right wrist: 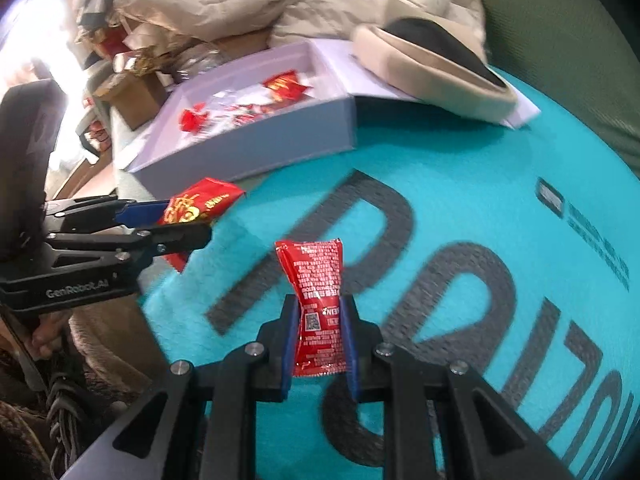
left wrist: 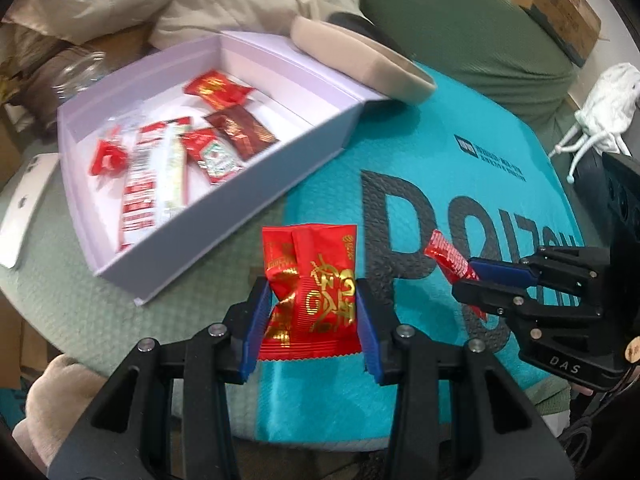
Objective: Organize objects
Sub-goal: 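Lift the candy packet with the left tool while the right tool carries the sachet toward the box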
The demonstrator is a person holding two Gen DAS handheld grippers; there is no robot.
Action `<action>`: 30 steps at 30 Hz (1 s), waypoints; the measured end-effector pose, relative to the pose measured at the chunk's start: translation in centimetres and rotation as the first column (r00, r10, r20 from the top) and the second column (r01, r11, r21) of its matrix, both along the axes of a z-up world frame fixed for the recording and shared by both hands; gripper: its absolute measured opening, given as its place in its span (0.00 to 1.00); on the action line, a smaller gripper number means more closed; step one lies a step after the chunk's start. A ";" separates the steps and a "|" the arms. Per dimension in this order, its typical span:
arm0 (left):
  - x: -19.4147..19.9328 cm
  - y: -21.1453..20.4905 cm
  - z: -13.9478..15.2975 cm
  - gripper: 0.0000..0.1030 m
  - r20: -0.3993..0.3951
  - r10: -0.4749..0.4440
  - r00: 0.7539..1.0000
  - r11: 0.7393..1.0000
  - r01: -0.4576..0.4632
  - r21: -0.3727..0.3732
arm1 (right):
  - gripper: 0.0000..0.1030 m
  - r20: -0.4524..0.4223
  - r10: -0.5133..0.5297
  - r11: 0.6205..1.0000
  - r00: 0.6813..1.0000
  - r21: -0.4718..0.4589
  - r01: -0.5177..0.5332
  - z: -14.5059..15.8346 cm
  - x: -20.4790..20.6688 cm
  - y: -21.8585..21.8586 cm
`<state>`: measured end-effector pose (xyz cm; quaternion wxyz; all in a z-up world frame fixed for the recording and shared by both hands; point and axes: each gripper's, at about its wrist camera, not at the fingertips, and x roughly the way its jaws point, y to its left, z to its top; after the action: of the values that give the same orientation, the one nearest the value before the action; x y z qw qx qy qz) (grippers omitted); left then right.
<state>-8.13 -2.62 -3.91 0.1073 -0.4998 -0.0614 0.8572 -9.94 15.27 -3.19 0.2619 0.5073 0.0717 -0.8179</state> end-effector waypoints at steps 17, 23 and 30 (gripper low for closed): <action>4.7 -7.6 4.5 0.39 -0.087 0.188 0.978 0.982 -0.190 -0.014 | 0.19 -0.120 0.253 0.964 0.960 -0.059 -0.261 6.1 2.1 -8.2; 6.2 -9.5 6.7 0.39 -0.130 0.237 0.963 0.967 -0.247 -0.067 | 0.19 -0.167 0.320 0.940 0.932 -0.070 -0.335 7.8 3.3 -10.5; 8.2 -9.9 8.5 0.39 -0.169 0.254 0.952 0.958 -0.271 -0.088 | 0.19 -0.210 0.363 0.920 0.908 -0.078 -0.385 9.4 5.1 -11.2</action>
<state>0.11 -12.54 4.59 -0.0310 -0.4239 -0.0717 0.9023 -4.81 4.09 6.25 0.4352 0.3870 0.1440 -0.8001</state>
